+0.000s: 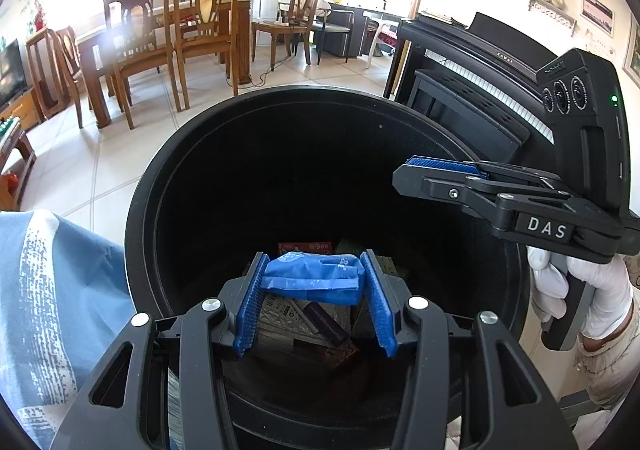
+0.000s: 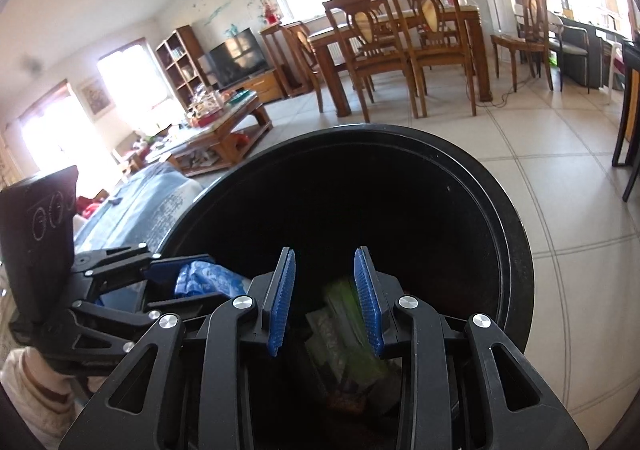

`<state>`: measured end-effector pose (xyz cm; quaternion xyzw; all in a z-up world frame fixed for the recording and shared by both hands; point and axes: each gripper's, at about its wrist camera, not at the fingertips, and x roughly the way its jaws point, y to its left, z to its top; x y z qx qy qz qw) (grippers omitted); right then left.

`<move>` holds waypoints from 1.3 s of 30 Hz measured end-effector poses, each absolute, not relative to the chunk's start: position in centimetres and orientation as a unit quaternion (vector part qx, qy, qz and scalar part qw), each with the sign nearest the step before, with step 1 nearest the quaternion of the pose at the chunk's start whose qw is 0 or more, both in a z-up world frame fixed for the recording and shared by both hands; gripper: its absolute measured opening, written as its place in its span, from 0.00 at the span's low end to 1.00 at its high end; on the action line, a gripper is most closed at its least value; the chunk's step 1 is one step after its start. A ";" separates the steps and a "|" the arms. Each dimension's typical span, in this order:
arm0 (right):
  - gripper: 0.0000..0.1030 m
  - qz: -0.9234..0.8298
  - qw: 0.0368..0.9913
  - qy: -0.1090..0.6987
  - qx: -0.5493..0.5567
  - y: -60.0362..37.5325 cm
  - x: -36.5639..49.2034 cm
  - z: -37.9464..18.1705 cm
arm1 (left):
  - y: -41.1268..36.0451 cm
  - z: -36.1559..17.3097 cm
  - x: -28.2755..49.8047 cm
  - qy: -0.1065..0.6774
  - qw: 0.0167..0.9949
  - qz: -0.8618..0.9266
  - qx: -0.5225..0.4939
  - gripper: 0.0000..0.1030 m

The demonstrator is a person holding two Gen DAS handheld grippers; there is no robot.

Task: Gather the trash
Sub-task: 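Open both tools to drop the wipe pack and gum box into the bin, then move both tools back over the table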

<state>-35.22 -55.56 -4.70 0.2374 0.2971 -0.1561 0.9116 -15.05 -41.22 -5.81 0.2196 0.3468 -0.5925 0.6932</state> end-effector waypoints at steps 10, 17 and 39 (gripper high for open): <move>0.33 -0.155 0.909 0.299 0.247 -56.1 -35.1 -4.3 | -41.0 -5.8 -14.8 0.350 0.690 -0.595 0.217 0.47; 0.53 -0.159 0.910 0.297 0.243 -55.6 -34.8 -3.3 | -40.3 -5.2 -14.7 0.333 0.697 -0.597 0.216 0.61; 0.60 -0.135 0.921 0.299 0.208 -51.1 -30.9 -0.3 | -32.8 -2.0 -12.7 0.293 0.751 -0.568 0.169 0.84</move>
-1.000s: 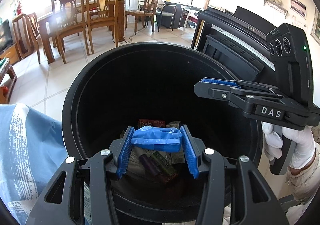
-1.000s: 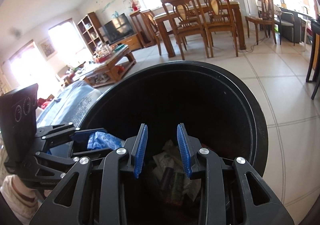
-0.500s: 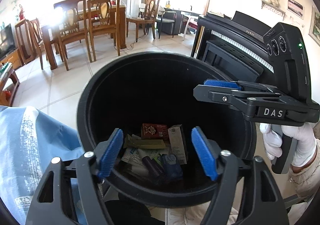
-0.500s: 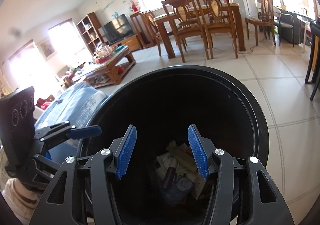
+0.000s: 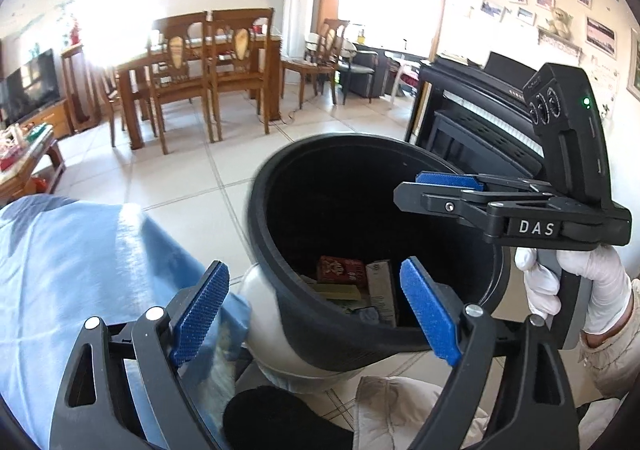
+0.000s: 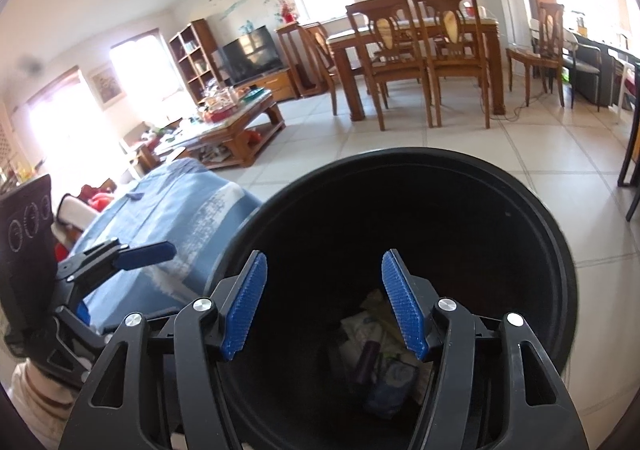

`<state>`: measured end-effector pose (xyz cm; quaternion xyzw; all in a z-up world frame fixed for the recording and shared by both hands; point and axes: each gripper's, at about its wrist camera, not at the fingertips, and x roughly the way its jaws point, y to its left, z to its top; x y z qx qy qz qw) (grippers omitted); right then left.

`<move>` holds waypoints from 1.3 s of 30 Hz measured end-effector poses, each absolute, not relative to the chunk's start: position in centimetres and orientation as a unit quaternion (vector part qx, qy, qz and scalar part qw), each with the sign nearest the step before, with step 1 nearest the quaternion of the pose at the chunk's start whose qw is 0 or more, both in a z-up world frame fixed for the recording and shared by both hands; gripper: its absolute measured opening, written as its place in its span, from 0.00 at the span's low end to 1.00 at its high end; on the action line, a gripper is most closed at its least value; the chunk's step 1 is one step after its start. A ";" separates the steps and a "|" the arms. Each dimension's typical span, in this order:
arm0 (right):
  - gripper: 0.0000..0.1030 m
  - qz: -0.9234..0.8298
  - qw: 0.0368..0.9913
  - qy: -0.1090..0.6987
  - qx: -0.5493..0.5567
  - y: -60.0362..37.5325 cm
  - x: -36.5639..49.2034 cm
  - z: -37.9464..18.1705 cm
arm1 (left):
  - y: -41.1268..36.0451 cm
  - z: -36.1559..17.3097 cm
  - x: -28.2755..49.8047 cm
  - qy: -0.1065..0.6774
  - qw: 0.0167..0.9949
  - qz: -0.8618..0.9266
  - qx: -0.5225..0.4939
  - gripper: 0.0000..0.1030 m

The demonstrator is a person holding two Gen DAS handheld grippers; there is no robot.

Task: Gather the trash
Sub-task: 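Move both tools back over the table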

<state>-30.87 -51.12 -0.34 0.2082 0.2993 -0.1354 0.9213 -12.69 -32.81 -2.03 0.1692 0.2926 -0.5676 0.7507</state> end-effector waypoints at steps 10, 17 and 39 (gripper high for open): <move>0.69 -0.098 0.931 0.295 0.192 -47.1 -25.9 1.5 | -26.1 -0.1 -9.6 0.283 0.796 -0.523 0.117 0.93; 0.73 -0.060 0.937 0.295 0.179 -43.6 -21.8 2.6 | -21.9 0.6 -8.0 0.282 0.819 -0.491 0.093 0.93; 0.95 0.096 0.921 0.346 0.149 -29.5 -4.6 2.4 | -6.5 0.5 1.1 0.312 0.891 -0.329 0.002 0.95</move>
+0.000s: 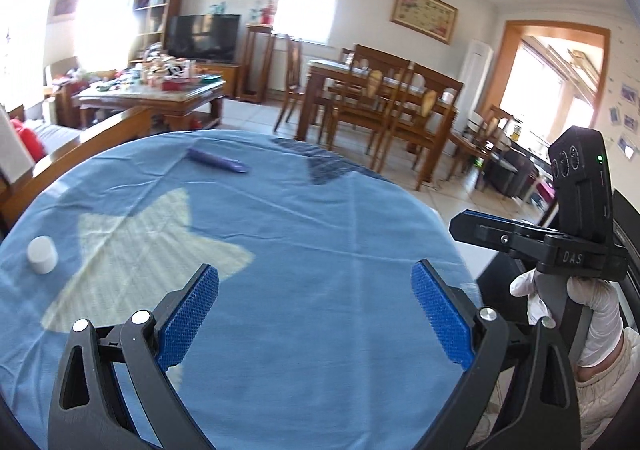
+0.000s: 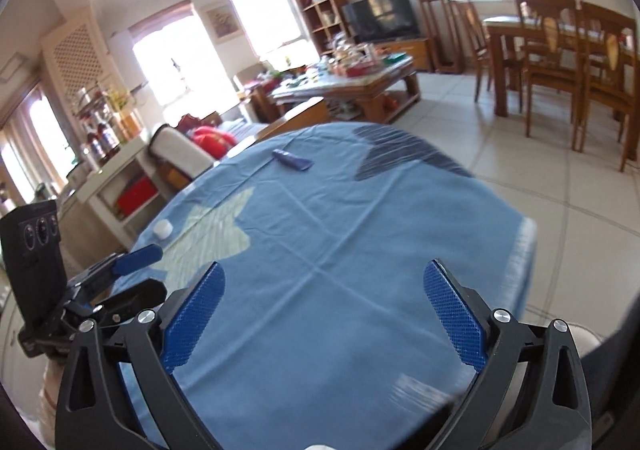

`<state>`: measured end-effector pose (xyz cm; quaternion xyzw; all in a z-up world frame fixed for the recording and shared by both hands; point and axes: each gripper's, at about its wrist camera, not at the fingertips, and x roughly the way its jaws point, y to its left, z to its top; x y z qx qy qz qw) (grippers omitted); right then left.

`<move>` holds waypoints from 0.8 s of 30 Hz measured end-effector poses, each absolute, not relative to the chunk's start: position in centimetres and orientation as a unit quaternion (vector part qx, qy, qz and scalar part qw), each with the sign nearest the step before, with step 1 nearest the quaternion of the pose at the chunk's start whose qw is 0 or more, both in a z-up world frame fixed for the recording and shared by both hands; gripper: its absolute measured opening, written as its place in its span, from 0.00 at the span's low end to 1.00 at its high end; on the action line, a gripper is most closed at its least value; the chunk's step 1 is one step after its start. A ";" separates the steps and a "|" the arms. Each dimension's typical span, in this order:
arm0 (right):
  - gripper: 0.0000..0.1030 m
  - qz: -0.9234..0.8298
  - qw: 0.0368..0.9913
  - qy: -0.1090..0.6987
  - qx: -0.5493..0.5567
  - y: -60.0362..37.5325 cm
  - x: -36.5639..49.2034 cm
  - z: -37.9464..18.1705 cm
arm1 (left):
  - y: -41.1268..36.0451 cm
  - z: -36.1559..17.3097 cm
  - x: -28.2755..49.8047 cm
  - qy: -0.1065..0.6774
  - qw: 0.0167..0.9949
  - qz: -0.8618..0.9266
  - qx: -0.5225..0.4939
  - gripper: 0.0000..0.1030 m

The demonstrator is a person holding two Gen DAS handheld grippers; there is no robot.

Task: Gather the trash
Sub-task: 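Move both tools back over the table, then grasp the white round cap with left tool while right tool grasps blue probiotics tube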

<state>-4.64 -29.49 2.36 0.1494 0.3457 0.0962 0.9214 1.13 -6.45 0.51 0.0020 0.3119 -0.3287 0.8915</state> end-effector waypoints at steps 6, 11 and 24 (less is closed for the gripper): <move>0.95 0.117 0.912 0.371 0.130 -26.7 0.2 1.4 | -3.0 0.1 3.5 0.324 0.904 -0.277 -0.021 0.95; 0.95 0.134 0.900 0.401 0.101 -24.0 4.5 0.1 | 0.0 -0.3 5.7 0.344 0.910 -0.229 -0.033 0.95; 0.95 0.161 0.891 0.423 0.029 -20.5 15.0 -2.2 | 7.6 -0.9 11.6 0.377 0.899 -0.198 -0.097 0.95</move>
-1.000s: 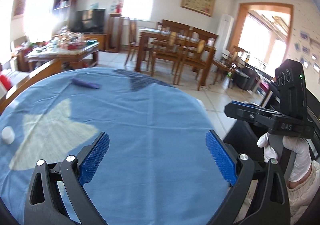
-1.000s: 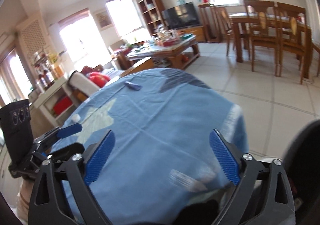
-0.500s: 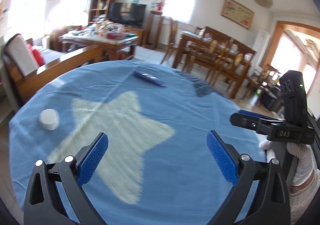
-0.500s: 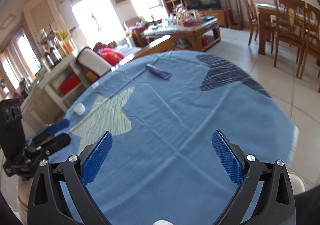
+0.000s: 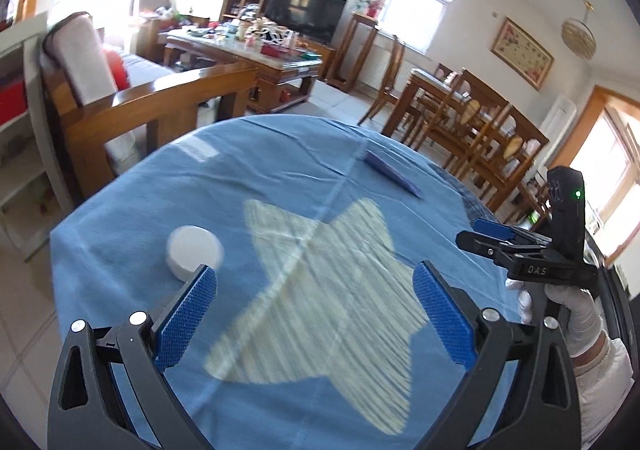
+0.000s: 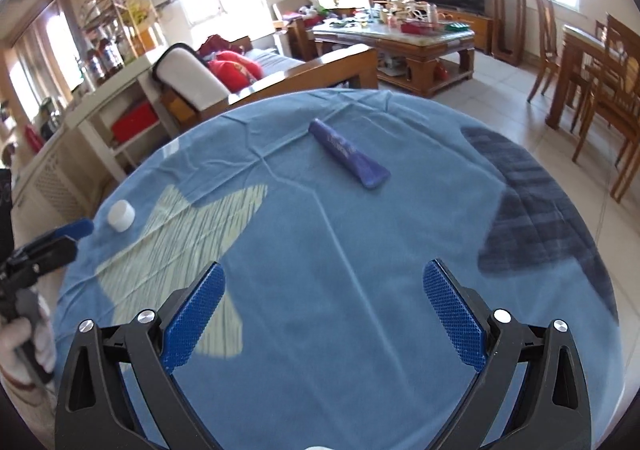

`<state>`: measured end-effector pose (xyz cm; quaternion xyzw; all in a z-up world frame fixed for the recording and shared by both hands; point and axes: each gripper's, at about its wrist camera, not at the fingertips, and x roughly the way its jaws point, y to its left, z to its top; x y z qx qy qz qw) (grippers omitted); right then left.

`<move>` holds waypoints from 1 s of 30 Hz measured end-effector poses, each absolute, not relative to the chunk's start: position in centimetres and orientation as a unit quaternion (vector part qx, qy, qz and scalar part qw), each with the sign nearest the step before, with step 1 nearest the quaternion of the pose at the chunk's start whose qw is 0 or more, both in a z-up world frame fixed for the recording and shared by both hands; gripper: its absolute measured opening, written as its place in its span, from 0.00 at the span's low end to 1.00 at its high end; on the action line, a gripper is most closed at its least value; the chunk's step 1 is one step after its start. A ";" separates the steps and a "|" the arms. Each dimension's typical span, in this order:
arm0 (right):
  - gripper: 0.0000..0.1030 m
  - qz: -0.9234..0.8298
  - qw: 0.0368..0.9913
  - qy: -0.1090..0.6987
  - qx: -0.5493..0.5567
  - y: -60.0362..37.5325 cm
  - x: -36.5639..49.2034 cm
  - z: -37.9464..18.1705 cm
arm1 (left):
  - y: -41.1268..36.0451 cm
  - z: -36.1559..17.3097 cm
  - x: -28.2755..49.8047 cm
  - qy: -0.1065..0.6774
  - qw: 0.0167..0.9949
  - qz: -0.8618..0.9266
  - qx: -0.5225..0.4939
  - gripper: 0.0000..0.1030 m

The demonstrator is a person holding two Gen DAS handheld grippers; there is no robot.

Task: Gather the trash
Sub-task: 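Grasp the white round cap with left tool while right tool grasps blue probiotics tube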

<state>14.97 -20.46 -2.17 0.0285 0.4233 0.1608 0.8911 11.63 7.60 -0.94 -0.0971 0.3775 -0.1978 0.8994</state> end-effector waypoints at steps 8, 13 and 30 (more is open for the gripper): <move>0.95 0.175 0.890 0.420 -0.019 -18.4 19.6 -2.9 | 9.4 -2.2 13.9 0.400 0.889 -0.192 -0.110 0.95; 0.95 0.186 0.885 0.426 -0.029 -17.7 22.1 -3.4 | 9.4 -3.0 15.0 0.425 0.879 -0.185 -0.108 0.95; 0.64 0.172 0.873 0.449 -0.079 -16.1 27.9 -4.6 | 8.1 -3.9 16.0 0.464 0.865 -0.189 -0.029 0.90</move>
